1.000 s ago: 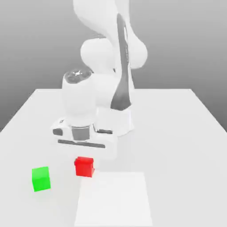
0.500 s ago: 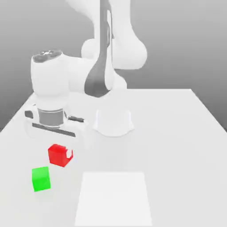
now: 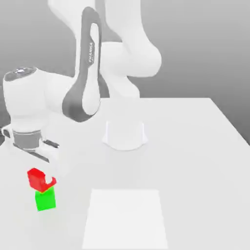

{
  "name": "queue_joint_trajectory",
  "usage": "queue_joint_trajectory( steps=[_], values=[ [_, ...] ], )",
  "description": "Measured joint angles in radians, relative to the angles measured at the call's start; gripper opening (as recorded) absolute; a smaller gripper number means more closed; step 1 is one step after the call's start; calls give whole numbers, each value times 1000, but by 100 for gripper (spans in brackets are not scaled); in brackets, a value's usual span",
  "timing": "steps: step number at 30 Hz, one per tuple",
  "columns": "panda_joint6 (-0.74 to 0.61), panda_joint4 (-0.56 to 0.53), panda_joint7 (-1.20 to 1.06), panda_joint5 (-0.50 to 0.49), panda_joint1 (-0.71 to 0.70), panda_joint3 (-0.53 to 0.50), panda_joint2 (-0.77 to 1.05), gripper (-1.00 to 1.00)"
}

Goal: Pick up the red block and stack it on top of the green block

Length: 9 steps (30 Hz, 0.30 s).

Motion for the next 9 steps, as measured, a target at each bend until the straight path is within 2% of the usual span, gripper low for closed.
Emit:
queue_joint_trajectory(
  steps=[5, 9],
  values=[
    [10, 0, -5, 6, -3, 4, 11, 100],
    [-80, -3, 37, -50, -2, -12, -85, 100]
  ],
)
